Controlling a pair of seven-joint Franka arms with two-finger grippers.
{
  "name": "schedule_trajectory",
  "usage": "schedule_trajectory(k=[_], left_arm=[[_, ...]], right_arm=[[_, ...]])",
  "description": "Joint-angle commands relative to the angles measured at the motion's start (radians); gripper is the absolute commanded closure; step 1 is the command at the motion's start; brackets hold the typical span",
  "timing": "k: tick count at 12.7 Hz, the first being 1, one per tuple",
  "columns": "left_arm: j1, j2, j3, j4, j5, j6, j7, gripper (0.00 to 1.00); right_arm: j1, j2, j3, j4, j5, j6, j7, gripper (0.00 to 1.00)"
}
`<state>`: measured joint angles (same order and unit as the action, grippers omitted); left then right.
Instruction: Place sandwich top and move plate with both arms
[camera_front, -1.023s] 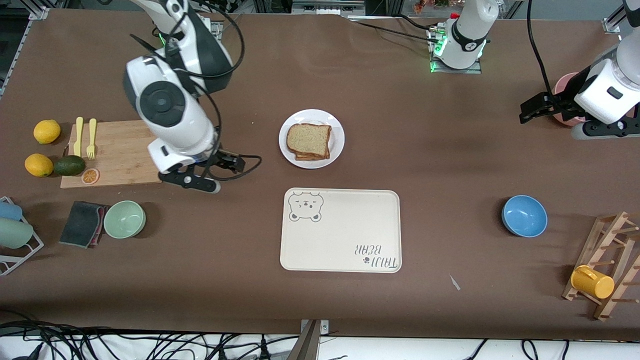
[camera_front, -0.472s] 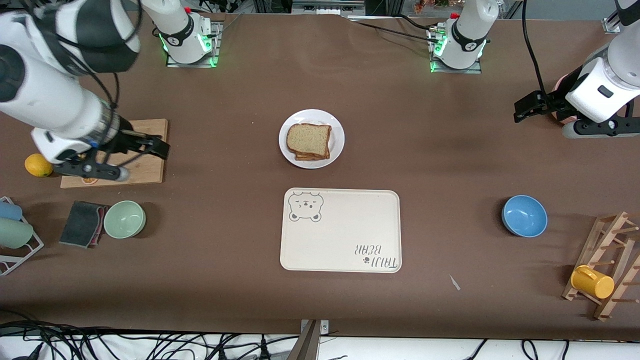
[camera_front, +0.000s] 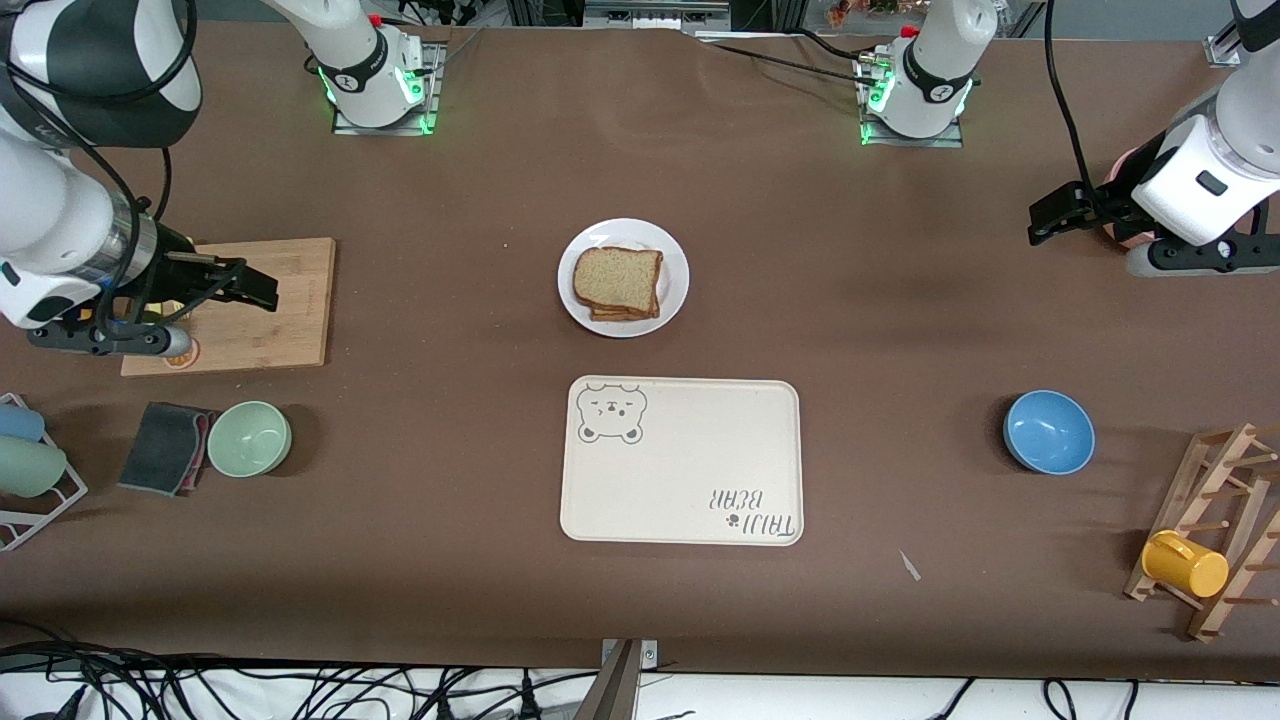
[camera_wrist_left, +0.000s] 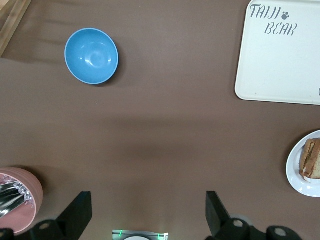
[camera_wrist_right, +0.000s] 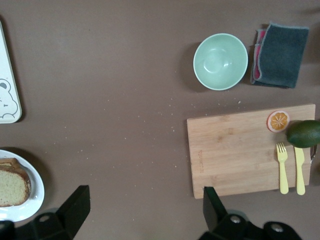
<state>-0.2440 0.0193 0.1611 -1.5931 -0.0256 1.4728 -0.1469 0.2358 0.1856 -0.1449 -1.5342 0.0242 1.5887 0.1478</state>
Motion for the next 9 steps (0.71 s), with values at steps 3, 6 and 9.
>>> schedule_trajectory(k=[3, 6, 9], left_arm=[[0.009, 0.005, 0.003, 0.021, -0.025, -0.02, -0.003, 0.0], [0.009, 0.005, 0.003, 0.022, -0.025, -0.028, -0.002, 0.0], [0.009, 0.005, 0.003, 0.022, -0.025, -0.028, -0.002, 0.0]], right_arm=[[-0.143, -0.116, 0.076, -0.059, 0.02, -0.075, -0.062, 0.0], [-0.277, -0.175, 0.162, -0.128, 0.02, -0.03, -0.059, 0.0], [-0.279, -0.245, 0.166, -0.164, 0.023, 0.008, -0.051, 0.0]])
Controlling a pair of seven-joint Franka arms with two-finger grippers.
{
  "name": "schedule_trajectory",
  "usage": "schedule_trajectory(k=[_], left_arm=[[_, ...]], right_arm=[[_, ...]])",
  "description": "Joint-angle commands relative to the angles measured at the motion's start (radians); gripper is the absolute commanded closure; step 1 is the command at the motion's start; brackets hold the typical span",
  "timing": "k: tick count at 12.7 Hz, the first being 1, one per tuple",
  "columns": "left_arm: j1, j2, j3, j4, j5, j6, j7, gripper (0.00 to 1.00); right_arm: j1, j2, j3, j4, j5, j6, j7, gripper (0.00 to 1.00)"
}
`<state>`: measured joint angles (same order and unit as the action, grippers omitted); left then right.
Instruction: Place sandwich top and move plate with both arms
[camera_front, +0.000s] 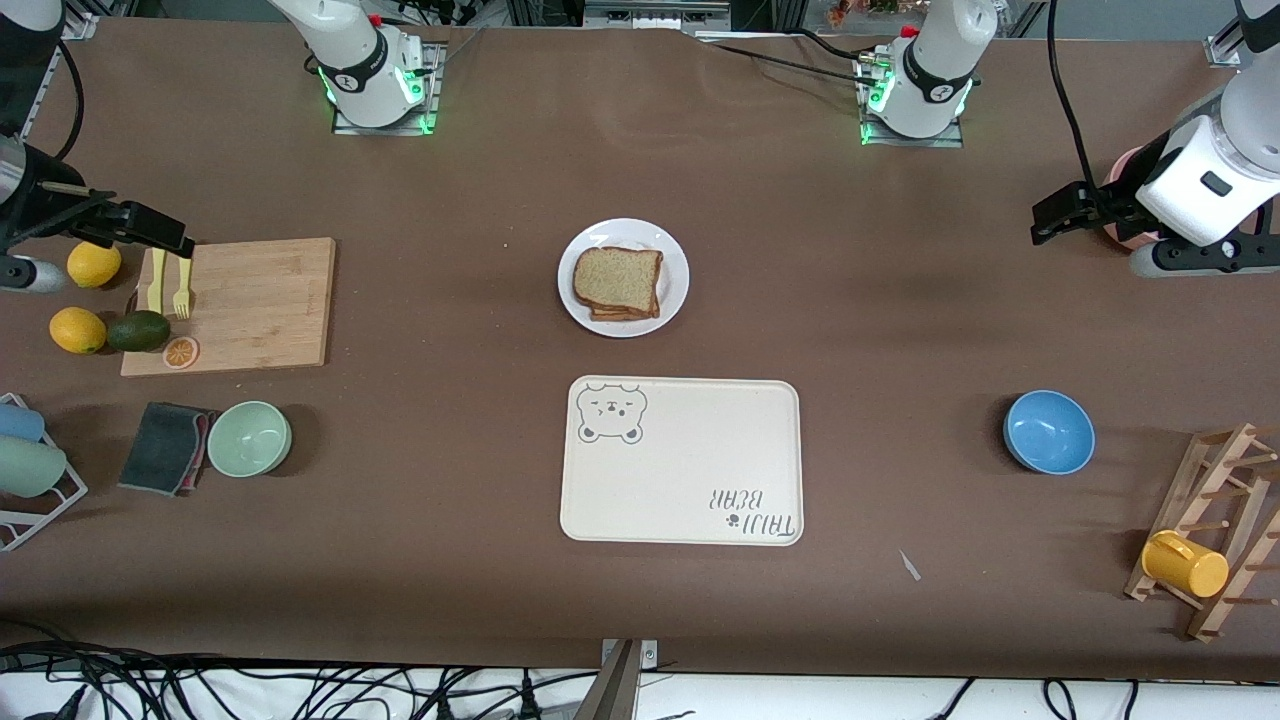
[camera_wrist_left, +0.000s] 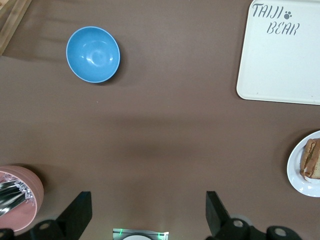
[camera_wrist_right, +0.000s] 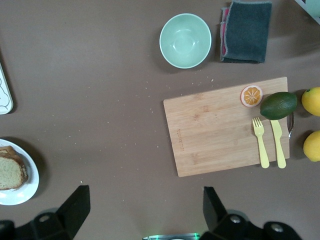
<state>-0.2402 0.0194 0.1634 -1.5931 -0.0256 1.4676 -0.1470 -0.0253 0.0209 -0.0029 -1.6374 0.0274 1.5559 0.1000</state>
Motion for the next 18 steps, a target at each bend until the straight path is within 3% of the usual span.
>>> schedule_trajectory(k=[1, 4, 8, 14, 18], left_arm=[[0.005, 0.005, 0.001, 0.022, -0.027, -0.023, -0.002, 0.0], [0.007, 0.007, 0.002, 0.022, -0.025, -0.023, -0.002, 0.0], [0.005, 0.005, 0.001, 0.022, -0.025, -0.023, -0.002, 0.0], [0.007, 0.005, 0.001, 0.022, -0.025, -0.023, -0.003, 0.0], [0.009, 0.005, 0.004, 0.022, -0.027, -0.023, -0.002, 0.0]], right_arm=[[-0.019, -0.084, 0.023, -0.065, 0.025, 0.041, -0.005, 0.0], [-0.018, -0.095, 0.058, -0.056, 0.009, 0.0, -0.008, 0.0], [-0.019, -0.09, 0.057, -0.053, 0.009, -0.01, -0.01, 0.0], [-0.019, -0.085, 0.054, -0.053, -0.003, 0.088, -0.028, 0.0], [-0.018, -0.079, 0.057, -0.053, -0.003, 0.076, -0.048, 0.0]])
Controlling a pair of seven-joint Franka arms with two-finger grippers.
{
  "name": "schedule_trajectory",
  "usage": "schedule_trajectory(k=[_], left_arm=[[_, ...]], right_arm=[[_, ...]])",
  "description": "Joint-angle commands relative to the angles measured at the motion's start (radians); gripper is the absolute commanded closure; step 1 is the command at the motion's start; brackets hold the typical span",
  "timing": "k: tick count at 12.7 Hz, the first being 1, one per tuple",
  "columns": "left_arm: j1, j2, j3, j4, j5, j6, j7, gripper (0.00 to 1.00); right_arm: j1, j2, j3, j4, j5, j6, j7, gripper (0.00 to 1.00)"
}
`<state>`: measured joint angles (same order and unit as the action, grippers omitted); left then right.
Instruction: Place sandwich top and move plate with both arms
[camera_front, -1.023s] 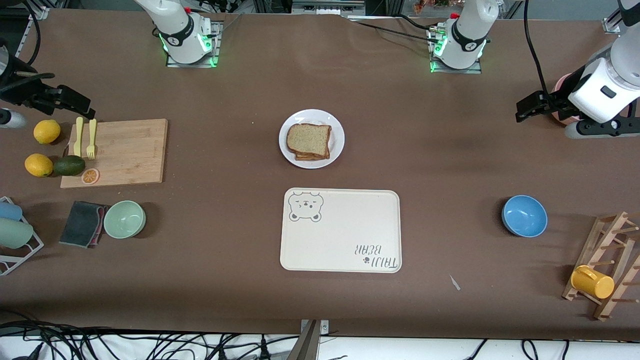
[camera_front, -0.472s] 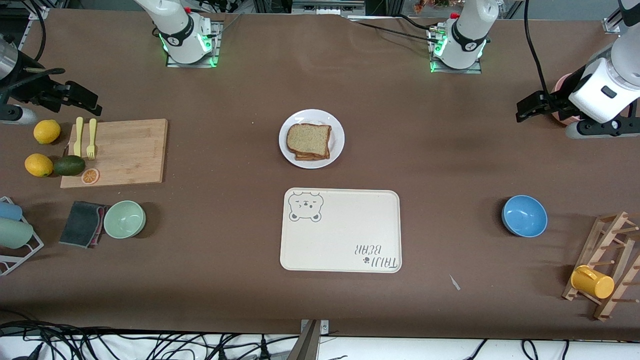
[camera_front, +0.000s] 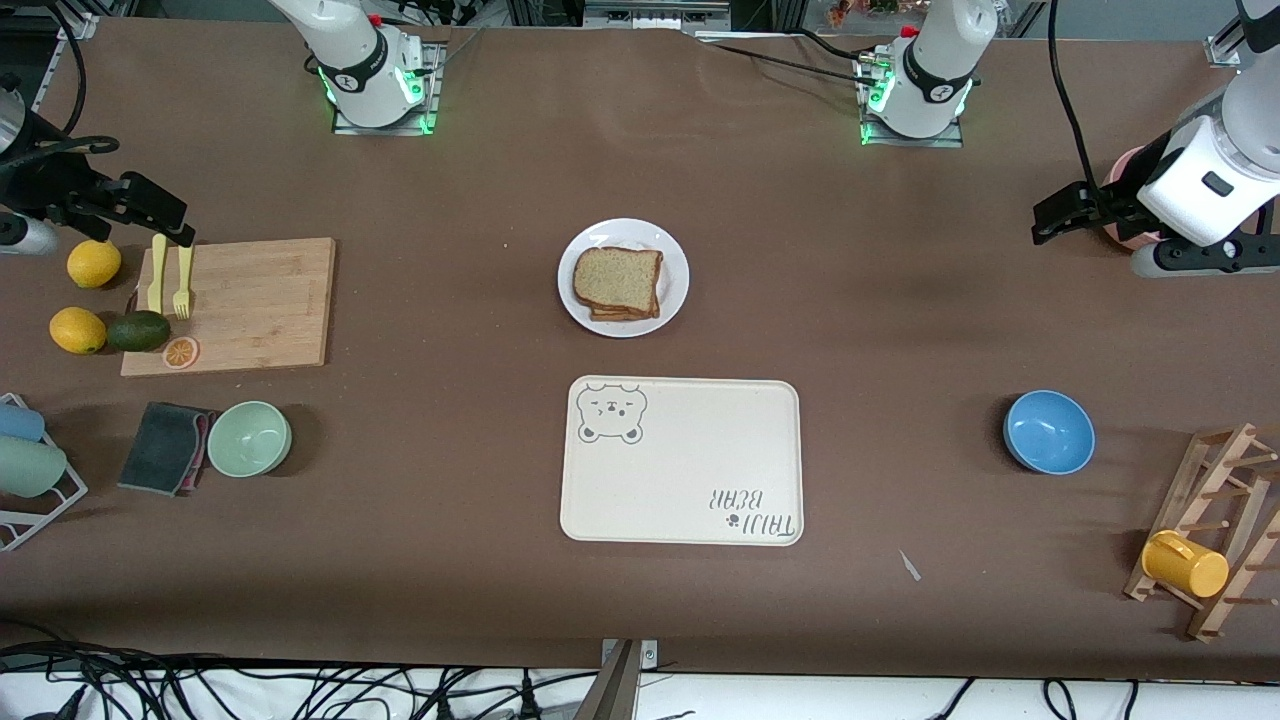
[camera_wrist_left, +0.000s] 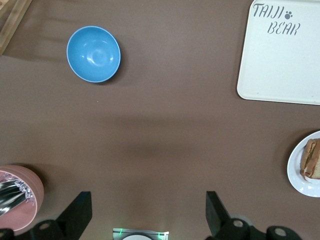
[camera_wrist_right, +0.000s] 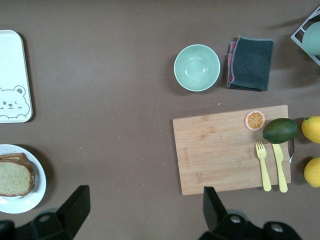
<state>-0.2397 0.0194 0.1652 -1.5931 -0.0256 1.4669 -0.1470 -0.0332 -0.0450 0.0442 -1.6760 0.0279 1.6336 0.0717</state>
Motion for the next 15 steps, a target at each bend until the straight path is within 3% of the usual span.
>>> schedule_trajectory(k=[1, 3, 15], left_arm=[[0.008, 0.007, 0.002, 0.022, -0.027, -0.022, -0.002, 0.0], [0.008, 0.005, 0.004, 0.021, -0.025, -0.022, -0.002, 0.0], [0.007, 0.005, -0.001, 0.022, -0.027, -0.025, -0.002, 0.0]], right_arm=[[-0.011, -0.013, 0.01, -0.014, -0.003, -0.02, -0.02, 0.0], [-0.011, -0.012, 0.005, -0.013, 0.0, -0.072, -0.02, 0.0], [-0.008, -0.012, 0.013, 0.036, 0.026, -0.041, -0.061, 0.0]])
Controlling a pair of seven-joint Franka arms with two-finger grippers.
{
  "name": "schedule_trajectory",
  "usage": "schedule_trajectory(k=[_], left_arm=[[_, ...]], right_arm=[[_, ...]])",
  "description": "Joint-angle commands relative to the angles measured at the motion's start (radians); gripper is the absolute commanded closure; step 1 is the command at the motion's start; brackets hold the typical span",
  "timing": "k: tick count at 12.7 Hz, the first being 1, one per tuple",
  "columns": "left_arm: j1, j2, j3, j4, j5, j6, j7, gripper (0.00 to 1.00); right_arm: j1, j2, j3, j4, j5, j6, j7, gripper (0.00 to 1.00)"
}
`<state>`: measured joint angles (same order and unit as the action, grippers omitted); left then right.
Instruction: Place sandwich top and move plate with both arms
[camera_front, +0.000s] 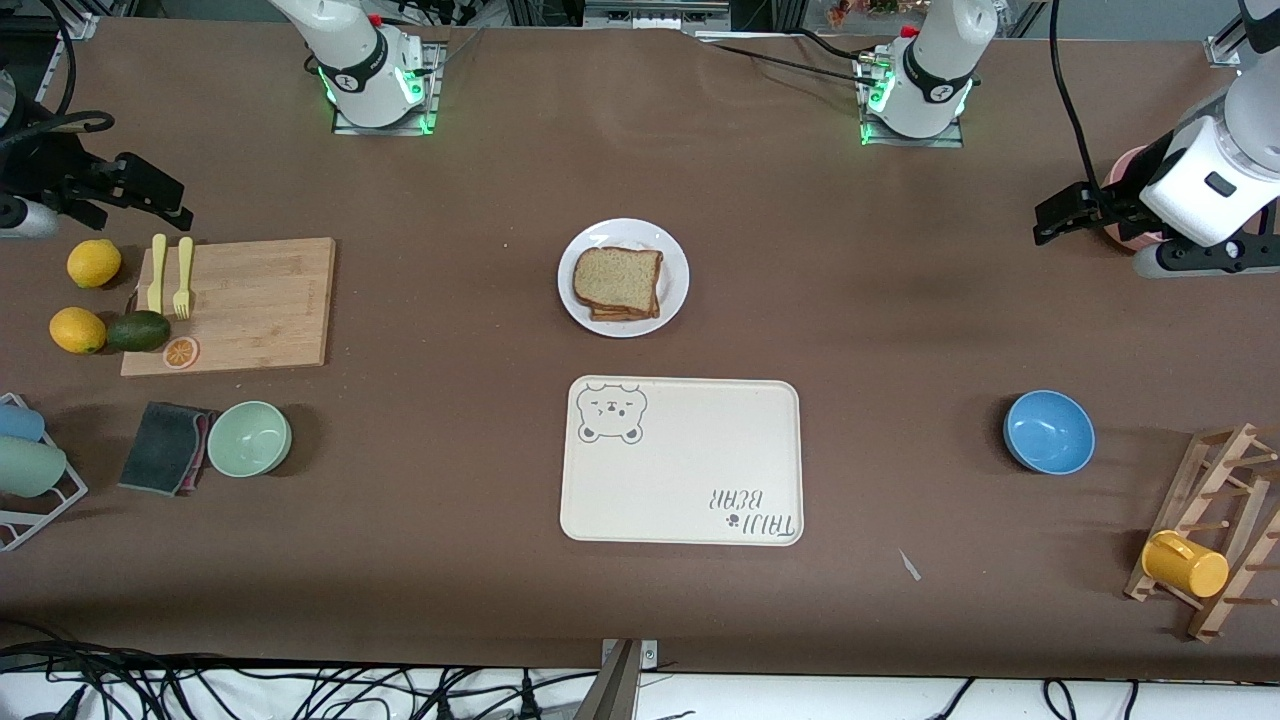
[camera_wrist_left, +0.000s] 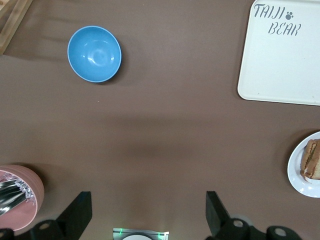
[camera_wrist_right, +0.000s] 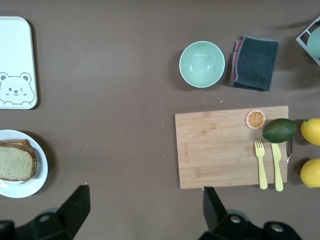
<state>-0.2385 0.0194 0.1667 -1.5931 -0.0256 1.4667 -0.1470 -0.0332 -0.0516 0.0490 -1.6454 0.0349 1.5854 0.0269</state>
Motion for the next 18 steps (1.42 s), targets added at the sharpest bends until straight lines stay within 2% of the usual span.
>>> schedule_trajectory(k=[1, 9, 18], left_arm=[[0.004, 0.005, -0.003, 0.022, -0.027, -0.023, -0.002, 0.0], [0.002, 0.005, -0.006, 0.022, -0.027, -0.029, -0.003, 0.0], [0.004, 0.005, -0.006, 0.022, -0.027, -0.029, -0.003, 0.0]], right_arm=[[-0.007, -0.005, 0.009, 0.006, 0.019, 0.008, -0.016, 0.0], [-0.007, -0.039, 0.023, 0.004, 0.025, -0.01, -0.082, 0.0], [-0.008, -0.014, 0.02, 0.012, 0.036, -0.007, -0.074, 0.0]])
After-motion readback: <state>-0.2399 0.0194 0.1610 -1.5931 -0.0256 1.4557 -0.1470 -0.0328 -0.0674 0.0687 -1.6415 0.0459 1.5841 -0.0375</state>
